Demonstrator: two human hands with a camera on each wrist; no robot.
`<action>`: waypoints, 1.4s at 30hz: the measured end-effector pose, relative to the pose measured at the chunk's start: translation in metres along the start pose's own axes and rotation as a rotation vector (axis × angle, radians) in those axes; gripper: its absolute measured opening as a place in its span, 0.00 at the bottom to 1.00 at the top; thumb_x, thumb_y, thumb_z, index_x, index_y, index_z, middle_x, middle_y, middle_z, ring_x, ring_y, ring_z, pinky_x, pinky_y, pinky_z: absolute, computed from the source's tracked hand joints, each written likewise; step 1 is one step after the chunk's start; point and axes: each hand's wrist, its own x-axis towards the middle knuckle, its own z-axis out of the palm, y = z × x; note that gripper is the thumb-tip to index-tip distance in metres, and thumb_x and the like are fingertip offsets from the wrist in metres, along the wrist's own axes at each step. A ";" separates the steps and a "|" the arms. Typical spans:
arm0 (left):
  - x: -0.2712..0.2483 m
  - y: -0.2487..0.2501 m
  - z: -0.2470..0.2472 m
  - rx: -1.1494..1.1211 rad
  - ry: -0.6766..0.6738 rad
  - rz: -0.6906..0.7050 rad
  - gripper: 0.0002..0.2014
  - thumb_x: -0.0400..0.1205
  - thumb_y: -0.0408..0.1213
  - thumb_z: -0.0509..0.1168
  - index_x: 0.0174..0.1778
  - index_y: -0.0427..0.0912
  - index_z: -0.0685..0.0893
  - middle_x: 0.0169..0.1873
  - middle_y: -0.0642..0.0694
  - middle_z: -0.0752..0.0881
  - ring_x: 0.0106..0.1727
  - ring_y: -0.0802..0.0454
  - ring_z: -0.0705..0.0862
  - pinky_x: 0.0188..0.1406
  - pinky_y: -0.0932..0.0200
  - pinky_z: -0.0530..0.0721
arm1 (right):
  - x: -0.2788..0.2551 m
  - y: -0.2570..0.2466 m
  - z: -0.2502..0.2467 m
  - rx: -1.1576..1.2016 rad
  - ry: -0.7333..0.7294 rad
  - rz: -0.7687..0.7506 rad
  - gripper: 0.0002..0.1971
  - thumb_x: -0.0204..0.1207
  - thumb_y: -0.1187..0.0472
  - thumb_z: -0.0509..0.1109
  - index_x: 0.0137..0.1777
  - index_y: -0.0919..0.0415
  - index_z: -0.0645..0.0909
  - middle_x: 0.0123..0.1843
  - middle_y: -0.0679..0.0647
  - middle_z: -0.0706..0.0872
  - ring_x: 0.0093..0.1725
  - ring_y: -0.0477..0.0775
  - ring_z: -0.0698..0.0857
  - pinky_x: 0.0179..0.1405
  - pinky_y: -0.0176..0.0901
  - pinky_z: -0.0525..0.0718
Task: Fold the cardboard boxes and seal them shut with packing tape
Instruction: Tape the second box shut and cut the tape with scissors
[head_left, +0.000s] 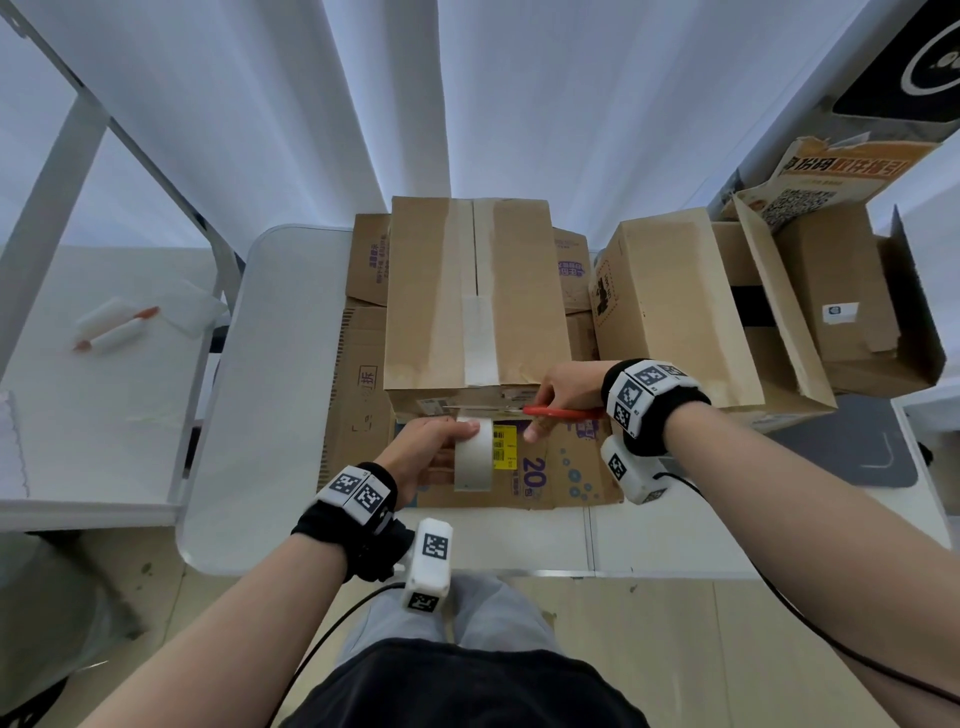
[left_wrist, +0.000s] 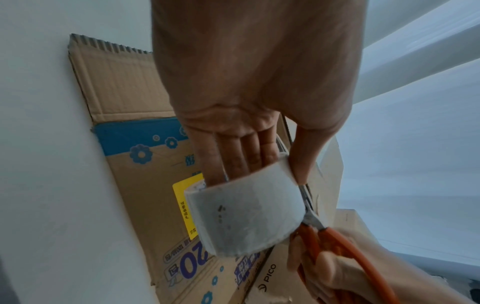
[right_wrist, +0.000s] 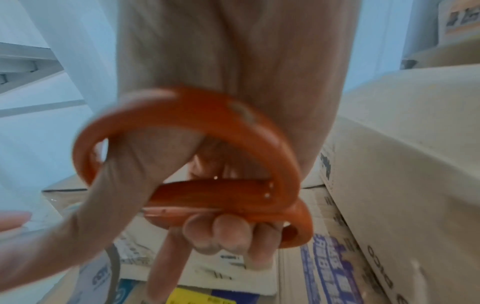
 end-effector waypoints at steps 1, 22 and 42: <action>0.000 -0.001 -0.001 0.012 -0.010 -0.007 0.14 0.83 0.42 0.69 0.61 0.38 0.86 0.52 0.39 0.92 0.50 0.43 0.91 0.42 0.54 0.87 | -0.001 0.003 0.004 0.013 -0.013 0.007 0.19 0.65 0.35 0.80 0.47 0.48 0.90 0.34 0.48 0.84 0.32 0.48 0.78 0.34 0.39 0.76; 0.035 -0.017 0.053 0.152 -0.078 -0.100 0.14 0.81 0.40 0.72 0.59 0.38 0.86 0.55 0.37 0.90 0.54 0.40 0.88 0.53 0.49 0.86 | 0.001 0.161 0.129 0.217 0.247 0.427 0.29 0.76 0.65 0.77 0.76 0.61 0.73 0.71 0.58 0.82 0.69 0.60 0.81 0.63 0.44 0.79; 0.054 0.001 0.105 0.241 -0.087 -0.104 0.12 0.81 0.43 0.70 0.58 0.42 0.86 0.56 0.37 0.89 0.59 0.38 0.87 0.59 0.45 0.85 | -0.009 0.189 0.142 0.358 0.446 0.600 0.27 0.83 0.44 0.65 0.70 0.67 0.79 0.71 0.67 0.80 0.70 0.66 0.79 0.66 0.48 0.78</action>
